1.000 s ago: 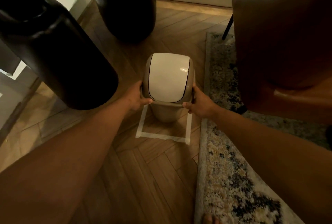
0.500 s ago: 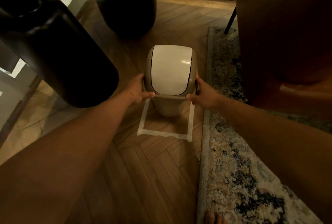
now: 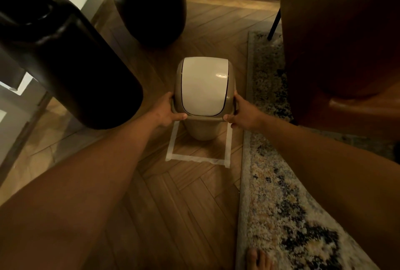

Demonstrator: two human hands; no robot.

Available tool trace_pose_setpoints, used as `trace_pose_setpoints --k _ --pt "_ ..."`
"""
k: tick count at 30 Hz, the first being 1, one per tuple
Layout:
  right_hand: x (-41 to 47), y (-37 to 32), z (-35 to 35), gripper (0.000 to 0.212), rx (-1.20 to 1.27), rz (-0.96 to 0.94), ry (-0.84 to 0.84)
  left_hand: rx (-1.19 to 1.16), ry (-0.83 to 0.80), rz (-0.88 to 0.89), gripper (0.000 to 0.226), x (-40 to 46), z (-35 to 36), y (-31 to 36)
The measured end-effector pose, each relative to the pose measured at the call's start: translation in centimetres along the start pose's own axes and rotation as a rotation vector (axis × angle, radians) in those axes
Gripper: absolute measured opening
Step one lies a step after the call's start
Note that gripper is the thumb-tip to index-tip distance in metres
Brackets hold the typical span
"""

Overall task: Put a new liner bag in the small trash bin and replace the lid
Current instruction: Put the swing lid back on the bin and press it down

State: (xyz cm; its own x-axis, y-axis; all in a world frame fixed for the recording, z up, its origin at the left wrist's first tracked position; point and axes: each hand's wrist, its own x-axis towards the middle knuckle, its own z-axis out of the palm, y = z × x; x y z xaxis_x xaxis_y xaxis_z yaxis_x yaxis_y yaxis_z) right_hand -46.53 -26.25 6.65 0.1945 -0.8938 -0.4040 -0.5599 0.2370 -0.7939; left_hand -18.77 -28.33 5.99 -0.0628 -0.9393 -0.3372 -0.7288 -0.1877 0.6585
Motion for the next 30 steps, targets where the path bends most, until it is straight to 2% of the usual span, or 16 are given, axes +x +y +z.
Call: trace_pose_setpoints --k 8,18,30 --pt "-1.3 0.9 1.0 0.108 -0.023 0.011 0.002 -0.023 -0.054 -0.005 0.100 -1.5 0.0 -0.8" --pt "-1.3 1.0 1.2 0.111 -0.003 -0.037 0.003 -0.061 -0.011 0.017 0.092 -1.3 0.2 -0.9" --pt "0.1 0.1 0.2 0.108 -0.015 -0.002 0.019 -0.072 -0.037 0.047 0.088 0.9 -0.1 -0.4"
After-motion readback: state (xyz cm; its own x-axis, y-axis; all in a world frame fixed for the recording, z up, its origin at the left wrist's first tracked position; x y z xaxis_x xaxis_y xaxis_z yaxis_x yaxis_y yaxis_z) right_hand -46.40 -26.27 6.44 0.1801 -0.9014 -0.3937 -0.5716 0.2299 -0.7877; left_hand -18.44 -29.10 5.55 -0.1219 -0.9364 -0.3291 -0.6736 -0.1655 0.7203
